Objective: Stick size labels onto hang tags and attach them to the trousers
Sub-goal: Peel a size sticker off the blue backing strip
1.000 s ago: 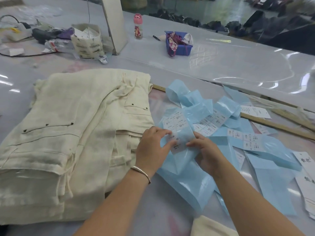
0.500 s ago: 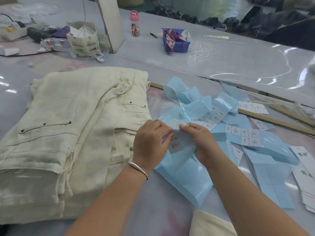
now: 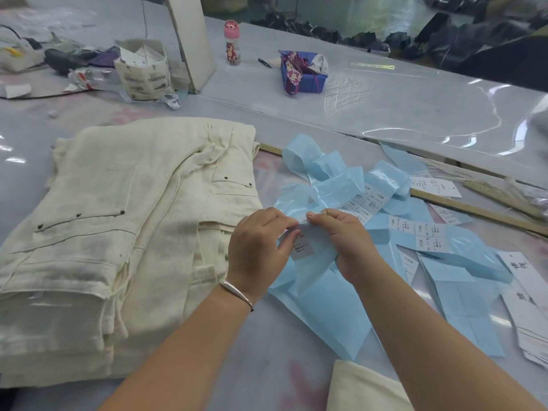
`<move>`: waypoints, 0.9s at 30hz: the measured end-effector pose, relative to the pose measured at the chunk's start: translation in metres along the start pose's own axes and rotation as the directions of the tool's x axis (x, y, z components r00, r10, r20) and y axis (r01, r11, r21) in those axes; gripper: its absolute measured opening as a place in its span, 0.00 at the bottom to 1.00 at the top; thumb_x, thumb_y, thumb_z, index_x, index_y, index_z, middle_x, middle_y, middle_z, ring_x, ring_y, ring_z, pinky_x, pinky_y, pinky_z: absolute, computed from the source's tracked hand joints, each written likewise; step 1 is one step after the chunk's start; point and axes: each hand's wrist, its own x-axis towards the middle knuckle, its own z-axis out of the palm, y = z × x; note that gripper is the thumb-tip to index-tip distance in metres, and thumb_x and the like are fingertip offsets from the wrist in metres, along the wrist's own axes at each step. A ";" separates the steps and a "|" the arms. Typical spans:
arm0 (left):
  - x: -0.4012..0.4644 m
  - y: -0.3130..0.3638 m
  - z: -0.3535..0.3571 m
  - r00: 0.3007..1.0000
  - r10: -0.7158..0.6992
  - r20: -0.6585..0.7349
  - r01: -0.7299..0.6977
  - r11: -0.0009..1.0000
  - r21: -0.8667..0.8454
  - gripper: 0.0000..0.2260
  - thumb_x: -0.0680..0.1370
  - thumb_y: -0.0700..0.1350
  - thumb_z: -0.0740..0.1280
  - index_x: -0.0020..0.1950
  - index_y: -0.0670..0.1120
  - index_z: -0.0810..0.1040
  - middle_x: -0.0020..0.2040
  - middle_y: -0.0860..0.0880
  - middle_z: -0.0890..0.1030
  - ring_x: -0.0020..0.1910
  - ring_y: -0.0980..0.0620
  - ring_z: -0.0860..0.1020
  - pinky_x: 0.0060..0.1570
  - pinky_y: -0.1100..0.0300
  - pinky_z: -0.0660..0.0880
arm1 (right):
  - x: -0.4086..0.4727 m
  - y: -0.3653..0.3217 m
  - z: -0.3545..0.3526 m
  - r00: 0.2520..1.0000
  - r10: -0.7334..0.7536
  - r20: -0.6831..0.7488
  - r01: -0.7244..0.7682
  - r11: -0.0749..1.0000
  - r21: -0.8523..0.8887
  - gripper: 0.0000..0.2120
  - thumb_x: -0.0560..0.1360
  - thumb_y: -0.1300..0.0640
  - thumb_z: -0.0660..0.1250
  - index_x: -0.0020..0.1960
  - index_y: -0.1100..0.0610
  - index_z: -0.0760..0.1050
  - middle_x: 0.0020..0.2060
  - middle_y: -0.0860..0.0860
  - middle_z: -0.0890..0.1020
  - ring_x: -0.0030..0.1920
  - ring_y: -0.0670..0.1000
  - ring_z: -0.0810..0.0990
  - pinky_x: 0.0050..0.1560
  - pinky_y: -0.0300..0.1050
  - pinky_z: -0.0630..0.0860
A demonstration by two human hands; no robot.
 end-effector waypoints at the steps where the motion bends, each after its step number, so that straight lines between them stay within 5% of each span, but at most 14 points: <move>1: 0.000 0.000 0.001 0.999 0.030 -0.009 -0.030 0.999 0.011 0.02 0.71 0.41 0.74 0.43 0.44 0.84 0.38 0.49 0.81 0.37 0.47 0.79 0.38 0.54 0.76 | 0.000 -0.001 0.000 1.000 -0.003 -0.011 0.003 1.000 -0.030 0.16 0.73 0.59 0.71 0.28 0.53 0.72 0.27 0.51 0.76 0.30 0.50 0.75 0.32 0.40 0.73; 7: -0.002 -0.003 0.002 0.993 0.095 -0.069 -0.095 0.995 -0.003 0.01 0.72 0.37 0.75 0.42 0.42 0.84 0.40 0.47 0.80 0.38 0.46 0.78 0.38 0.52 0.76 | 0.008 -0.004 0.000 0.995 0.017 -0.094 -0.031 0.989 -0.143 0.09 0.72 0.54 0.72 0.37 0.58 0.78 0.32 0.54 0.78 0.33 0.53 0.76 0.39 0.42 0.72; 11: -0.007 0.010 -0.016 0.984 0.000 -0.176 -0.022 0.992 -0.122 0.01 0.73 0.35 0.72 0.42 0.39 0.82 0.46 0.44 0.79 0.47 0.45 0.78 0.47 0.51 0.76 | 0.025 0.001 0.003 0.973 0.056 -0.225 -0.087 0.987 -0.131 0.12 0.73 0.48 0.72 0.42 0.57 0.79 0.35 0.55 0.77 0.33 0.51 0.75 0.31 0.38 0.71; 14: -0.009 0.014 -0.044 0.933 -0.106 -0.343 0.031 0.976 -0.216 0.01 0.75 0.36 0.70 0.44 0.40 0.80 0.49 0.46 0.78 0.52 0.47 0.77 0.49 0.51 0.75 | 0.043 0.006 0.008 0.934 0.081 -0.347 -0.150 0.973 -0.177 0.21 0.77 0.42 0.64 0.47 0.62 0.78 0.39 0.54 0.75 0.41 0.52 0.73 0.38 0.44 0.68; 17: -0.005 0.016 -0.067 0.931 -0.177 -0.321 0.104 0.967 -0.230 0.01 0.75 0.38 0.70 0.44 0.41 0.79 0.51 0.47 0.78 0.55 0.48 0.77 0.52 0.50 0.74 | 0.047 0.007 0.012 0.942 0.045 -0.334 -0.173 0.915 -0.365 0.27 0.80 0.37 0.51 0.55 0.59 0.76 0.49 0.53 0.76 0.52 0.57 0.74 0.49 0.47 0.67; 19: -0.004 0.021 -0.073 0.951 -0.213 -0.225 0.157 0.957 -0.243 0.01 0.76 0.39 0.69 0.44 0.42 0.79 0.48 0.48 0.80 0.52 0.51 0.78 0.52 0.52 0.75 | 0.038 0.008 0.011 0.956 -0.179 -0.233 -0.024 0.743 -0.668 0.27 0.81 0.38 0.48 0.42 0.55 0.76 0.44 0.53 0.76 0.50 0.58 0.73 0.49 0.49 0.67; 21: -0.007 0.031 -0.075 0.956 -0.266 -0.125 0.224 0.934 -0.279 0.01 0.76 0.40 0.68 0.44 0.44 0.78 0.43 0.52 0.81 0.46 0.57 0.78 0.49 0.55 0.76 | 0.016 0.004 0.007 0.876 -0.439 -0.198 0.126 0.606 -0.786 0.21 0.80 0.41 0.53 0.44 0.54 0.76 0.45 0.52 0.76 0.52 0.56 0.73 0.52 0.53 0.70; 23: -0.011 0.042 -0.073 0.946 -0.325 -0.012 0.303 0.895 -0.327 0.04 0.76 0.39 0.68 0.44 0.48 0.78 0.40 0.56 0.81 0.42 0.57 0.79 0.44 0.58 0.77 | -0.016 -0.003 -0.003 0.818 -0.544 -0.188 0.329 0.710 -0.623 0.15 0.78 0.42 0.59 0.48 0.51 0.77 0.48 0.49 0.77 0.53 0.51 0.74 0.55 0.48 0.70; 25: -0.016 0.060 -0.066 0.931 -0.351 0.097 0.362 0.867 -0.343 0.09 0.76 0.36 0.69 0.43 0.51 0.77 0.39 0.56 0.81 0.41 0.57 0.79 0.42 0.60 0.77 | -0.057 -0.017 -0.018 0.853 -0.522 -0.017 0.481 0.799 -0.361 0.15 0.74 0.40 0.61 0.44 0.50 0.78 0.45 0.47 0.79 0.50 0.47 0.76 0.51 0.38 0.69; 27: -0.020 0.084 -0.057 0.924 -0.334 0.185 0.380 0.854 -0.356 0.10 0.75 0.35 0.69 0.43 0.51 0.77 0.37 0.58 0.80 0.40 0.57 0.79 0.43 0.63 0.75 | -0.095 -0.026 -0.038 0.837 -0.506 0.209 0.545 0.736 -0.402 0.12 0.70 0.41 0.67 0.41 0.50 0.80 0.46 0.47 0.80 0.52 0.45 0.76 0.52 0.35 0.68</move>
